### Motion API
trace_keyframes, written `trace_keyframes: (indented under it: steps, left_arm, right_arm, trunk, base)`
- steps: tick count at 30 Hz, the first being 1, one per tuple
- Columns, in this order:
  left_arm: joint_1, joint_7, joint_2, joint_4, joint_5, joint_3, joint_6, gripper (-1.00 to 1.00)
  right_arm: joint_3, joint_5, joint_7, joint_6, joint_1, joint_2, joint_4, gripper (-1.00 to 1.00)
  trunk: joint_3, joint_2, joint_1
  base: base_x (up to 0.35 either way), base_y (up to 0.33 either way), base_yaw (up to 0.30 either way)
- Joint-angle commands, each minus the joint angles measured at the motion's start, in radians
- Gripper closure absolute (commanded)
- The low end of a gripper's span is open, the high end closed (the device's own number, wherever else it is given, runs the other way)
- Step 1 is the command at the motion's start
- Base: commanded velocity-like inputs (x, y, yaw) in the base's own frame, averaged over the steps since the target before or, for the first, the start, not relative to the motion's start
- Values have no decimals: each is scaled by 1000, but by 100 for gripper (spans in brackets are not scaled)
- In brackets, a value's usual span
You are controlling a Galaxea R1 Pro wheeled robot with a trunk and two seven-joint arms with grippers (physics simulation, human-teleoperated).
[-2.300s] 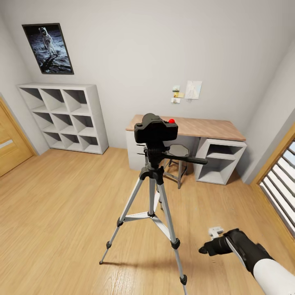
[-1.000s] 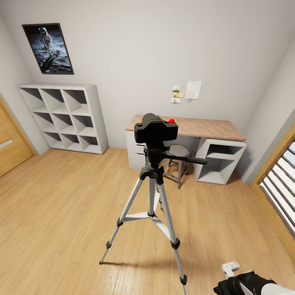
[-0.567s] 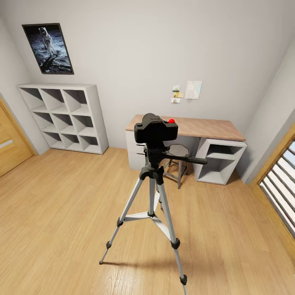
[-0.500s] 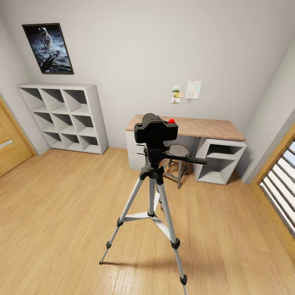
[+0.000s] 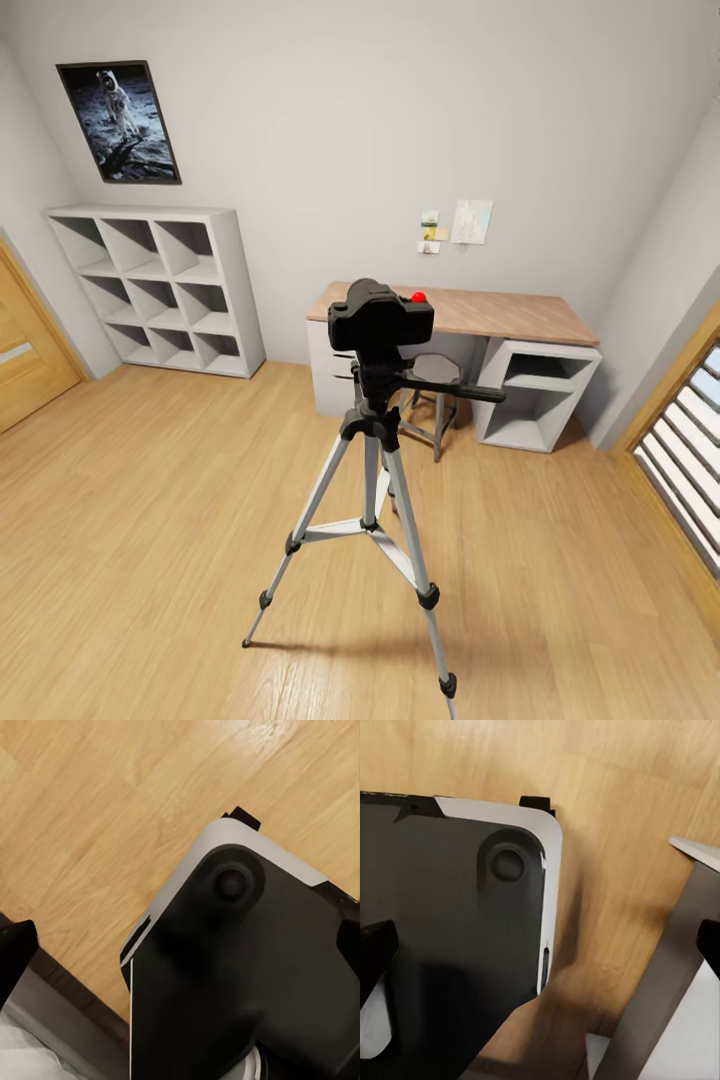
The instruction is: Attach the digital camera to the camera tripod in the bedroom.
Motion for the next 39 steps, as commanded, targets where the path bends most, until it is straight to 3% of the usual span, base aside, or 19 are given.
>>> trace_keyframes:
  steps: [1, 19, 39]
  left_arm:
    - [0, 3, 0, 0, 7, -8, -3, -100]
    - [-1, 5, 6, -7, -1, -10, -10, -100]
    - [-1, 5, 5, -7, -2, -8, -10, -100]
  right_arm:
    - [9, -11, 4, -6, -1, 1, 3, -100]
    - [12, -7, -57, -9, -1, 8, 3, -100]
    - [12, -6, -60, -6, 0, 9, 3, -100]
  trunk:
    - [0, -2, 1]
    - [28, -2, 1]
    - [60, -2, 1]
  base:
    - [0, 0, 0]
    - [0, 0, 0]
    - [0, 0, 0]
